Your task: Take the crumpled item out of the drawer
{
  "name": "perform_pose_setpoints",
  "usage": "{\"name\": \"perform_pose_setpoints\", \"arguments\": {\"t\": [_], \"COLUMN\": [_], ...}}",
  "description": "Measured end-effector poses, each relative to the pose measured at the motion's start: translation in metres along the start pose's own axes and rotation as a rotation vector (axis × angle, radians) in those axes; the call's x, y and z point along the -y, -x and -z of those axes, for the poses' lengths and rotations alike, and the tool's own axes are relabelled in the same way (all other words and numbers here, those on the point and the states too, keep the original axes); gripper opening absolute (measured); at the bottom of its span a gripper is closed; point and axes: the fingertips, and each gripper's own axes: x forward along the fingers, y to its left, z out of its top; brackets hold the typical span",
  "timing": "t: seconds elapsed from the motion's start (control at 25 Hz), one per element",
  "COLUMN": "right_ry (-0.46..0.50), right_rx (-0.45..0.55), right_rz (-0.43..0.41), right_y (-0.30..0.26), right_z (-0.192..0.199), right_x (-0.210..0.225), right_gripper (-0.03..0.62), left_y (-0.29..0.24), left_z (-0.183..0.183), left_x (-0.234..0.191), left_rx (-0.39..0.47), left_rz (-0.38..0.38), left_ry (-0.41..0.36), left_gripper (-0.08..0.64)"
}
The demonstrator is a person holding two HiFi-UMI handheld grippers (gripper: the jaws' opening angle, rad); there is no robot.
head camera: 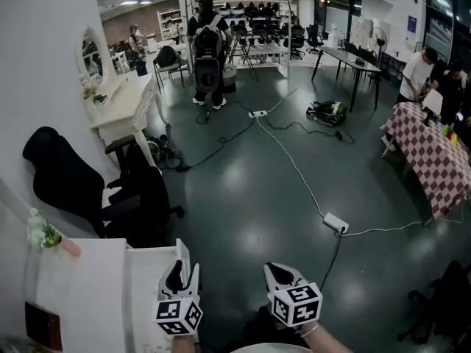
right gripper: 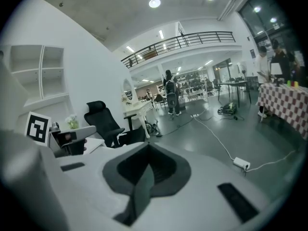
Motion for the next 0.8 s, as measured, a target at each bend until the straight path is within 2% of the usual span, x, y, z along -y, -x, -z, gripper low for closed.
{"name": "perform_pose_setpoints", "arguments": {"t": [0.2, 0.52, 0.8], "right_ry": [0.044, 0.121, 0.202], "right_rx": [-0.021, -0.067, -0.143], "right_rz": [-0.076, -0.272, -0.438], "right_y": [-0.035, -0.09, -0.14], "right_z": [-0.007, -0.032, -0.035], "right_x": [-0.023, -0.059, -0.104], "right_gripper": [0.002, 0.002, 0.002], "left_y": [0.003, 0.021, 0.039], "left_z": [-0.001, -0.006, 0.005], "left_x": [-0.032, -0.069, -0.11], "left_rx": [0.015, 0.035, 0.023], "left_rz": [-0.067, -0.27, -0.442], "left_ry": [0.025, 0.069, 0.12], "left_gripper": [0.181, 0.186, 0.189]}}
